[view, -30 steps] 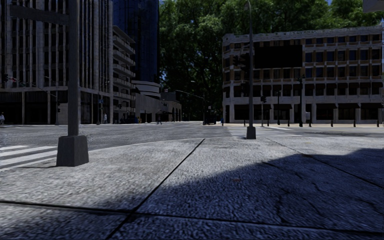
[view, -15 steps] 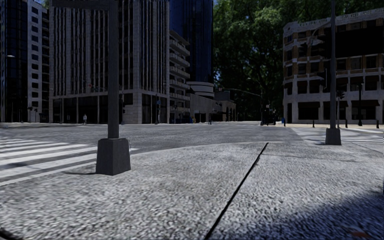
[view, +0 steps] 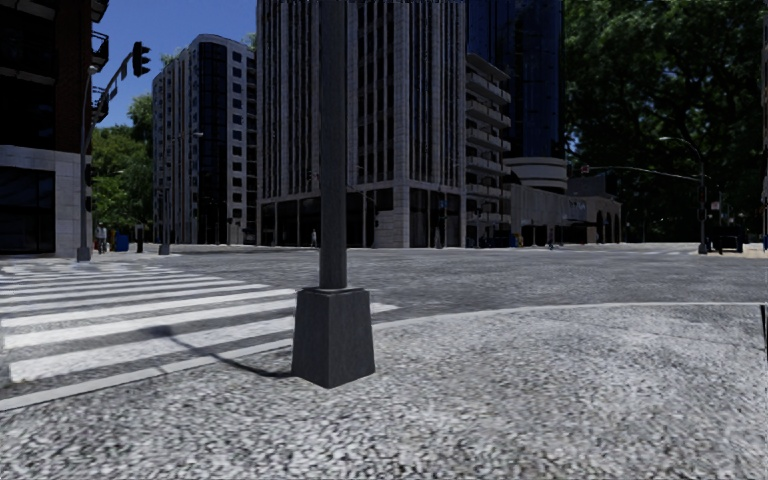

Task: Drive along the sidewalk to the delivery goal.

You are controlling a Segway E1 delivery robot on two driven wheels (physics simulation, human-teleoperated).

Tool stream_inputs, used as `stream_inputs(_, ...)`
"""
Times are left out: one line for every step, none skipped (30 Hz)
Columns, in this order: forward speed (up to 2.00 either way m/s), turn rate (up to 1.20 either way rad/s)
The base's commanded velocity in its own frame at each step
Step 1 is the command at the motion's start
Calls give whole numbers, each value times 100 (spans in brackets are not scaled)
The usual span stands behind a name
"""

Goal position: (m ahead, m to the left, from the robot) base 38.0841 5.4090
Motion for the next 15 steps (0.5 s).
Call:
stream_inputs(164,84)
stream_inputs(161,84)
stream_inputs(161,84)
stream_inputs(160,84)
stream_inputs(159,84)
stream_inputs(159,84)
stream_inputs(159,84)
stream_inputs(159,84)
stream_inputs(159,84)
stream_inputs(159,84)
stream_inputs(159,84)
stream_inputs(159,84)
stream_inputs(159,84)
stream_inputs(159,84)
stream_inputs(159,84)
